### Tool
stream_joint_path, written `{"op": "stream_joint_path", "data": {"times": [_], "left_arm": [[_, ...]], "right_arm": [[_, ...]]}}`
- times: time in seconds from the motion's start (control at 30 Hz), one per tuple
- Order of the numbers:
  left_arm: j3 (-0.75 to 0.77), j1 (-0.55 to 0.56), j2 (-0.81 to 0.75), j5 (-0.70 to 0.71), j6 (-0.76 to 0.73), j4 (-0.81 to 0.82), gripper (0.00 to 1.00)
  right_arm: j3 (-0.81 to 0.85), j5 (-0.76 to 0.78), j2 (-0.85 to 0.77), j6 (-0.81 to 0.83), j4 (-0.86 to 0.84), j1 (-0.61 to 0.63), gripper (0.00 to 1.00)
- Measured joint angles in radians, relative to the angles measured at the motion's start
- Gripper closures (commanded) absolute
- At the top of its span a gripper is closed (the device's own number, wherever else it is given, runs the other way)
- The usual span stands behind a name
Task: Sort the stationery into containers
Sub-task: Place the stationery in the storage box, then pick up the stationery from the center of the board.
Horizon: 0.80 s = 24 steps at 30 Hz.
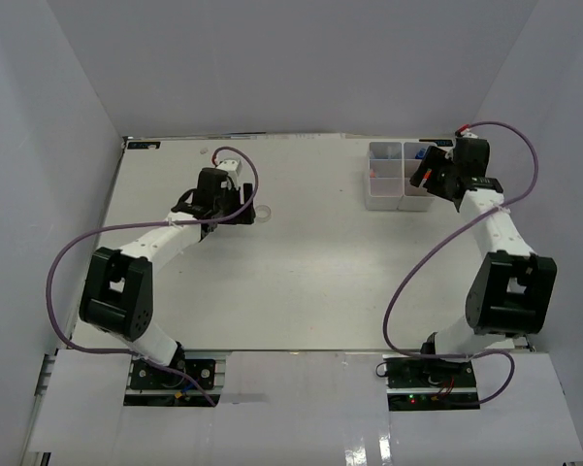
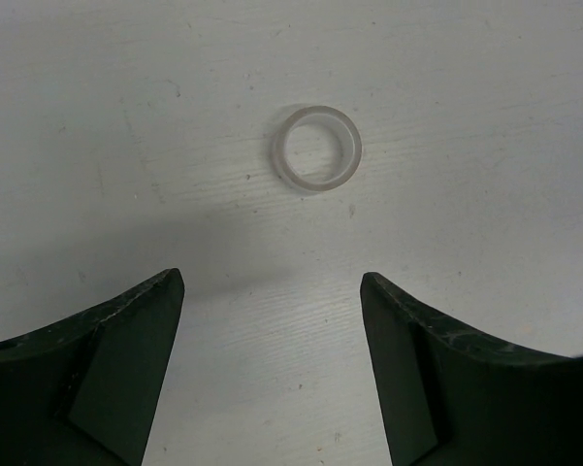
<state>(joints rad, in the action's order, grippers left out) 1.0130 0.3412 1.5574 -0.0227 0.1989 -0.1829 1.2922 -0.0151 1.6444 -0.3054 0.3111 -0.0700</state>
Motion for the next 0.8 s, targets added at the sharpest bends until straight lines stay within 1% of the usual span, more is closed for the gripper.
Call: {"op": "stream_joint_path", "data": {"times": [0.1, 0.23, 0.3, 0.33, 0.4, 0.47, 0.57, 0.7, 0.8], "left_arm": [[0.041, 0.0, 0.043, 0.0, 0.015, -0.024, 0.17], [0.107, 0.0, 0.132, 0.0, 0.039, -0.059, 0.23], [0.141, 0.0, 0.177, 0.001, 0.05, -0.08, 0.25], [0.159, 0.0, 0.202, 0.001, 0.057, -0.091, 0.26], [0.199, -0.002, 0.248, 0.01, 0.067, -0.112, 0.29], [0.24, -0.003, 0.296, 0.018, 0.077, -0.122, 0.32], [0.279, -0.005, 0.347, 0.027, 0.089, -0.131, 0.35], [0.325, -0.006, 0.41, 0.026, 0.103, -0.14, 0.4], [0.357, -0.006, 0.428, 0.027, 0.109, -0.141, 0.42]], "right_arm": [[-0.102, -0.052, -0.177, 0.003, -0.023, 0.0, 0.14], [-0.22, -0.124, -0.413, -0.004, -0.09, 0.0, 0.07], [-0.28, -0.154, -0.497, -0.017, -0.136, 0.0, 0.04], [-0.332, -0.179, -0.557, -0.034, -0.173, 0.0, 0.04], [-0.42, -0.209, -0.628, -0.059, -0.231, 0.0, 0.03], [-0.497, -0.235, -0.668, -0.082, -0.264, 0.0, 0.03], [-0.574, -0.265, -0.681, -0.099, -0.279, 0.0, 0.02], [-0.617, -0.29, -0.683, -0.105, -0.288, 0.0, 0.02], [-0.623, -0.306, -0.685, -0.103, -0.293, 0.0, 0.02]]}}
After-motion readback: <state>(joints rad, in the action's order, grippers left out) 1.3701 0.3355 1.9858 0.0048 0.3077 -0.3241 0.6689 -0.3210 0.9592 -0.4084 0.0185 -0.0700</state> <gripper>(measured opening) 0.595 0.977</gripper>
